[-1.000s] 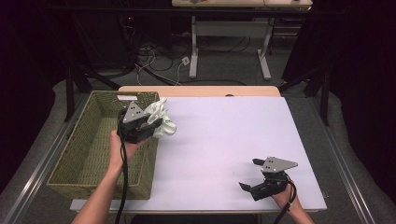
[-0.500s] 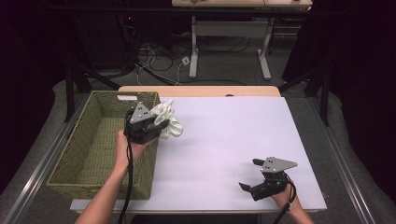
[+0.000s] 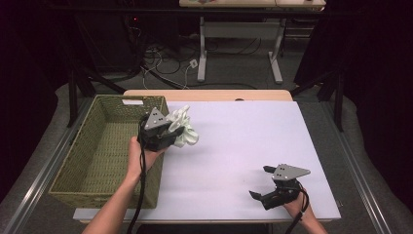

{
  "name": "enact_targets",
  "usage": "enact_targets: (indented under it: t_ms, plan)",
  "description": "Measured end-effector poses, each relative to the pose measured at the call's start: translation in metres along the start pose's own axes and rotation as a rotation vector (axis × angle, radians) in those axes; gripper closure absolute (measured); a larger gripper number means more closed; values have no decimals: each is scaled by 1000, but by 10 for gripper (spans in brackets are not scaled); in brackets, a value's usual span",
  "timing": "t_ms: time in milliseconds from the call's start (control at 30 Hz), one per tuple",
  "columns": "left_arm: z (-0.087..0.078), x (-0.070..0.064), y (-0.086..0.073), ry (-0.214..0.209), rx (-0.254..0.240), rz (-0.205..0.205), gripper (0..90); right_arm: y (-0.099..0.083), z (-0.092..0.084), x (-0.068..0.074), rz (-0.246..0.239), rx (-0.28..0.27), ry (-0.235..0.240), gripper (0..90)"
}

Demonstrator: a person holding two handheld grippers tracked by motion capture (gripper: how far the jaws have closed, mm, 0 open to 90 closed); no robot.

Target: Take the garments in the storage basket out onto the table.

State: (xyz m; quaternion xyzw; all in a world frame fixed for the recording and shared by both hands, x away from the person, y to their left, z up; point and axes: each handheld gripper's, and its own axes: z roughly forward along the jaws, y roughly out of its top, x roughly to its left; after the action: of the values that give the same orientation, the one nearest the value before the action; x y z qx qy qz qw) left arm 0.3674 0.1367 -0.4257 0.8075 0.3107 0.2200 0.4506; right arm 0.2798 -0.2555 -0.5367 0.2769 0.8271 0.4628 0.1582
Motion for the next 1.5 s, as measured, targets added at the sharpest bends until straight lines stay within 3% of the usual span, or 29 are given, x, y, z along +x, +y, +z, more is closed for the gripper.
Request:
enact_targets:
  t_ms: [200, 1133, 1267, 1500]
  plan:
    - [11, -9, 2, -16, 18, 17, 702, 0, -1, 0, 0, 4, -5, 0]
    - [30, -34, 6, -22, 51, -10, 702, 0, 0, 1, 7, 5, 1, 0]
    - [33, -42, 7, -30, 61, 10, 702, 0, 0, 0, 0, 13, 3, 0]
    - [52, -55, -1, -48, 104, 18, 702, -1, -1, 1, 8, 3, 3, 0]
